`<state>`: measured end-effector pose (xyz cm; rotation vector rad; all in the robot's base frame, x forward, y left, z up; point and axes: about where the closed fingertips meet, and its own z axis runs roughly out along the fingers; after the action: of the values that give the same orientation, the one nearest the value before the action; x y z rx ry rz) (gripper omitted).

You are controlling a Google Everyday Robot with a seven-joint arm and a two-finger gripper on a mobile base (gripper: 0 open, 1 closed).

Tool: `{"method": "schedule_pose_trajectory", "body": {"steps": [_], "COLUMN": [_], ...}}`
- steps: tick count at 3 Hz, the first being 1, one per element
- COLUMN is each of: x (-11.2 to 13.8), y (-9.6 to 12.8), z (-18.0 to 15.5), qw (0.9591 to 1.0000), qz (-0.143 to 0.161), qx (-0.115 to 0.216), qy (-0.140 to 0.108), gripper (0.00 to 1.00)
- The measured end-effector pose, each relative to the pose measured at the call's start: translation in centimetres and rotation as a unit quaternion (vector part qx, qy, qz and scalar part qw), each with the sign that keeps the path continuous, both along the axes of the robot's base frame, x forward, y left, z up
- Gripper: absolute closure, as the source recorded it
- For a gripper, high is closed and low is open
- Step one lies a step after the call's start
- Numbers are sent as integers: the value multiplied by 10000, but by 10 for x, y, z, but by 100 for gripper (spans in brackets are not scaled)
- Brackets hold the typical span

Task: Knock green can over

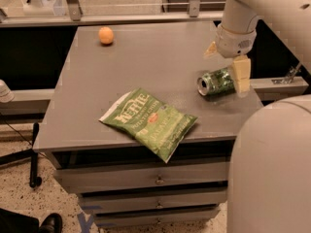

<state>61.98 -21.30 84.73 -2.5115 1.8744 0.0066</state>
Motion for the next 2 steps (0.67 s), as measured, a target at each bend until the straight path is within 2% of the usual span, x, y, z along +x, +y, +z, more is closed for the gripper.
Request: {"method": "schedule_pose_trajectory", "body": {"steps": [1,2], "x": [1,-5], "y": [-31,-65], "z": [19,47], "qw": [9960,9774], "qz": [-644,-1389], "qx": [591,1506], "qy": [-194,-526], "gripper": [0,0]}}
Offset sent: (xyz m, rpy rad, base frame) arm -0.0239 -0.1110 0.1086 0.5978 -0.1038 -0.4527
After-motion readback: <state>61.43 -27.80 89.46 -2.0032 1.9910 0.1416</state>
